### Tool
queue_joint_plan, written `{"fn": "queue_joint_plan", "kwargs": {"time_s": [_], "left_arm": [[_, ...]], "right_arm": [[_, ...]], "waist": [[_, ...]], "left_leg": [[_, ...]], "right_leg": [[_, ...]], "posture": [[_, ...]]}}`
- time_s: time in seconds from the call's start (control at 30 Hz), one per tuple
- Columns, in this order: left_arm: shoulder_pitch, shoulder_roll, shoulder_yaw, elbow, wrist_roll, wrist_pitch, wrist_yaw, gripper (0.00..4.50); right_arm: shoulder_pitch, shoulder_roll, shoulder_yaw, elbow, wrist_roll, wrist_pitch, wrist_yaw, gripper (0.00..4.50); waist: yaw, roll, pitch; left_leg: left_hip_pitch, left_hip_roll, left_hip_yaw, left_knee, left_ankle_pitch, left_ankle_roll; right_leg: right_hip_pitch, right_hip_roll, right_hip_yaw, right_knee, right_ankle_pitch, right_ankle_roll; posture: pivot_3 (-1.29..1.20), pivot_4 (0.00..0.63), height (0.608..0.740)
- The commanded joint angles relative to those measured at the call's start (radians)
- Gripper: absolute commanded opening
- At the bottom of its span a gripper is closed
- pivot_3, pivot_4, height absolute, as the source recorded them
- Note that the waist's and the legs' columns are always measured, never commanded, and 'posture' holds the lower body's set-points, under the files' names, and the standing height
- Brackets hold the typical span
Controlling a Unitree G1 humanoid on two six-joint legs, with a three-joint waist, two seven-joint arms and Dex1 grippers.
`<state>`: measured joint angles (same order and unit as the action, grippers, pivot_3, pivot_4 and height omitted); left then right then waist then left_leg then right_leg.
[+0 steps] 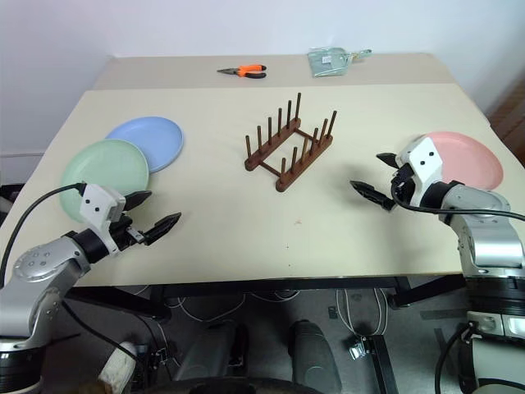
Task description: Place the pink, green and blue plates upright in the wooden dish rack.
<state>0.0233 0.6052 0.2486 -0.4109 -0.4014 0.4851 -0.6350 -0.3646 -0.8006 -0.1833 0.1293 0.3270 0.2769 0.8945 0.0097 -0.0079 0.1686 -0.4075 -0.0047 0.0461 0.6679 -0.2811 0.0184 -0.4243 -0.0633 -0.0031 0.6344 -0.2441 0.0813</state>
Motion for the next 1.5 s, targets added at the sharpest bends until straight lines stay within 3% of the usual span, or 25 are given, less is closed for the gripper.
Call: {"fn": "queue_joint_plan", "kwargs": {"time_s": [0.03,0.43,0.67,0.8,0.93,1.13,1.37,1.5], "left_arm": [[-0.022,-0.004,-0.012,-0.004,0.012,-0.031,0.007,4.45],[-0.046,-0.045,-0.097,-0.008,0.023,-0.035,0.024,4.45],[-0.147,-0.135,-0.275,0.057,0.077,-0.021,0.055,4.45],[-0.316,-0.247,-0.458,0.209,0.228,-0.020,0.131,4.45],[-0.467,-0.398,-0.520,0.439,0.304,-0.038,0.221,4.45],[-0.622,-0.535,-0.543,0.702,0.339,-0.076,0.223,4.45],[-0.734,-0.620,-0.517,0.915,0.353,-0.147,0.216,4.45],[-0.743,-0.643,-0.500,0.951,0.357,-0.193,0.216,3.15]], "right_arm": [[-0.028,0.006,-0.010,-0.008,-0.003,-0.027,-0.005,4.50],[0.050,0.041,0.025,-0.145,-0.001,0.014,-0.031,4.50],[0.182,0.097,0.094,-0.348,0.040,0.151,-0.058,4.50],[0.246,0.134,0.124,-0.479,0.038,0.179,-0.110,4.50],[0.285,0.175,0.150,-0.535,0.008,0.175,-0.165,4.50],[0.266,0.202,0.172,-0.521,-0.010,0.164,-0.199,4.50],[0.269,0.195,0.179,-0.510,-0.030,0.142,-0.206,4.50],[0.275,0.194,0.180,-0.509,-0.051,0.132,-0.214,4.50]], "waist": [[0.000,0.000,0.000],[0.001,0.000,0.000],[0.005,0.000,0.000],[0.005,0.000,0.000],[0.002,-0.001,-0.001],[0.004,-0.001,-0.001],[0.006,-0.001,-0.001],[0.005,-0.001,0.000]], "left_leg": [[0.000,0.000,0.000,0.000,0.000,0.000],[0.000,0.000,0.000,0.000,0.000,0.000],[0.000,0.000,0.000,0.000,0.000,0.000],[0.000,-0.001,0.000,0.000,0.000,0.000],[-0.001,-0.001,0.000,0.001,0.000,0.000],[-0.001,-0.001,0.000,0.001,0.000,0.001],[-0.002,0.000,0.000,0.009,-0.002,0.004],[-0.002,0.000,0.000,0.012,-0.003,0.006]], "right_leg": [[0.000,0.000,0.000,0.000,0.000,0.000],[0.000,0.000,0.000,0.000,0.000,0.000],[0.000,-0.001,0.000,0.000,0.000,0.000],[0.000,-0.001,0.000,0.000,0.000,0.000],[0.000,0.001,0.000,0.001,0.000,0.001],[0.000,0.004,-0.001,0.001,0.001,0.001],[0.003,0.007,-0.002,0.001,0.001,0.003],[0.004,0.006,-0.002,0.001,0.001,0.004]], "posture": [[0.00,0.150,0.740],[0.00,0.150,0.740],[0.00,0.150,0.740],[0.00,0.150,0.740],[0.00,0.150,0.740],[0.00,0.150,0.740],[0.00,0.150,0.740],[0.00,0.150,0.740]]}}
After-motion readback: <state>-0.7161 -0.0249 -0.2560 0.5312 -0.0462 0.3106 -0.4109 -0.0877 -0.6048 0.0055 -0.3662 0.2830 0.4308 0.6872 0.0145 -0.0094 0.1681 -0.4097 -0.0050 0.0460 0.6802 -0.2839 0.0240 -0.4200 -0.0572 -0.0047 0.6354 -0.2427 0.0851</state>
